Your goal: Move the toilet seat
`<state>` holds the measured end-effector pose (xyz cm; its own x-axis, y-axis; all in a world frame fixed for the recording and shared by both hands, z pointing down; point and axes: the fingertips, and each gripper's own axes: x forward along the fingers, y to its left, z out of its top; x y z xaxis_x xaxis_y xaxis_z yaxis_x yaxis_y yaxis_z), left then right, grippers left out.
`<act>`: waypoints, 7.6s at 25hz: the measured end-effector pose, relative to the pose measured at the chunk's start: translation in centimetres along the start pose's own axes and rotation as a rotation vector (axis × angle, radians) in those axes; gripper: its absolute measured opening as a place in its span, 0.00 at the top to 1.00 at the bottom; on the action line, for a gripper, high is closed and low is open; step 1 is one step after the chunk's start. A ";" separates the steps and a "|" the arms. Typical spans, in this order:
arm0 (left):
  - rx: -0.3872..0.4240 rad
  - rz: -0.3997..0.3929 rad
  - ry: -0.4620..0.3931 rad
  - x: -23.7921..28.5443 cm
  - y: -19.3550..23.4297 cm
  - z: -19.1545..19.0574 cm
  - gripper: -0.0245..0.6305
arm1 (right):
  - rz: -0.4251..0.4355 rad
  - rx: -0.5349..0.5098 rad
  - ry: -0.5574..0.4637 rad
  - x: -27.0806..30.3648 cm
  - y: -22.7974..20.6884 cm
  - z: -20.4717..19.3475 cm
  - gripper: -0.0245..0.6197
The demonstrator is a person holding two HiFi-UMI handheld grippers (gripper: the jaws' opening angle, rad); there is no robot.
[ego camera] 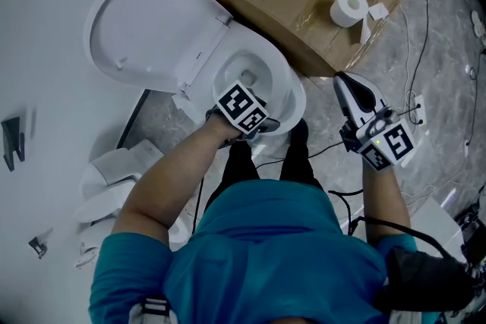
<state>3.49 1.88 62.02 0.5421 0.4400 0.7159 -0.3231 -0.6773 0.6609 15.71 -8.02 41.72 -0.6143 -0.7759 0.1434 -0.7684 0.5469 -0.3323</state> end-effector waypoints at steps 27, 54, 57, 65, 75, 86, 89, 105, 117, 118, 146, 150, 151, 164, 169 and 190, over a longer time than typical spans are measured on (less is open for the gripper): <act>0.049 0.148 -0.129 -4.7 -0.1 0.4 0.55 | 0.027 -0.053 0.008 1.0 2.4 2.8 0.96; 0.157 0.309 -0.220 -9.2 -0.2 1.1 0.62 | 0.069 -0.062 0.011 2.8 4.5 3.8 0.96; 0.172 0.328 -0.227 -9.6 -0.3 1.1 0.63 | 0.073 -0.063 0.011 2.9 4.7 3.9 0.96; 0.215 0.382 -0.240 -10.6 -0.4 1.3 0.65 | 0.085 -0.071 0.012 3.5 5.2 4.2 0.96; 0.272 0.449 -0.269 -11.8 -0.2 1.4 0.68 | 0.096 -0.085 0.010 4.0 5.8 4.5 0.96; 0.289 0.511 -0.309 -14.2 0.0 1.4 0.71 | 0.117 -0.067 -0.009 4.6 6.9 5.2 0.96; 0.290 0.527 -0.318 -15.0 0.2 1.5 0.72 | 0.111 -0.076 0.000 4.7 6.7 5.1 0.96; 0.290 0.630 -0.373 -19.5 1.6 1.6 0.74 | 0.113 -0.092 0.016 5.3 7.0 4.9 0.96; 0.285 0.696 -0.407 -22.3 2.9 1.5 0.75 | 0.115 -0.095 0.023 5.4 7.1 4.6 0.96; 0.285 0.703 -0.409 -22.6 3.0 1.5 0.76 | 0.115 -0.094 0.024 5.4 7.2 4.6 0.96; 0.238 0.905 -0.411 -29.8 9.3 0.9 0.80 | 0.124 -0.060 0.013 6.1 7.6 4.9 0.96; 0.242 0.951 -0.399 -31.0 10.3 0.8 0.81 | 0.128 -0.064 0.017 6.3 7.7 4.8 0.96; 0.242 0.960 -0.397 -31.2 10.6 0.7 0.81 | 0.130 -0.061 0.013 6.4 7.8 4.9 0.96; 0.226 1.040 -0.375 -34.4 14.1 0.3 0.82 | 0.128 -0.066 0.018 6.9 7.7 4.6 0.96; 0.219 1.082 -0.357 -35.5 15.5 0.1 0.82 | 0.120 -0.091 0.036 6.8 7.3 4.3 0.96; 0.178 1.157 -0.295 -38.6 19.9 -0.7 0.83 | 0.114 -0.092 0.040 6.5 7.4 4.2 0.96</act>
<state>-24.40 -28.22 47.72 0.1664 -0.6167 0.7694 -0.6356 -0.6636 -0.3945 6.79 -10.30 36.23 -0.7037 -0.6950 0.1476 -0.7054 0.6586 -0.2619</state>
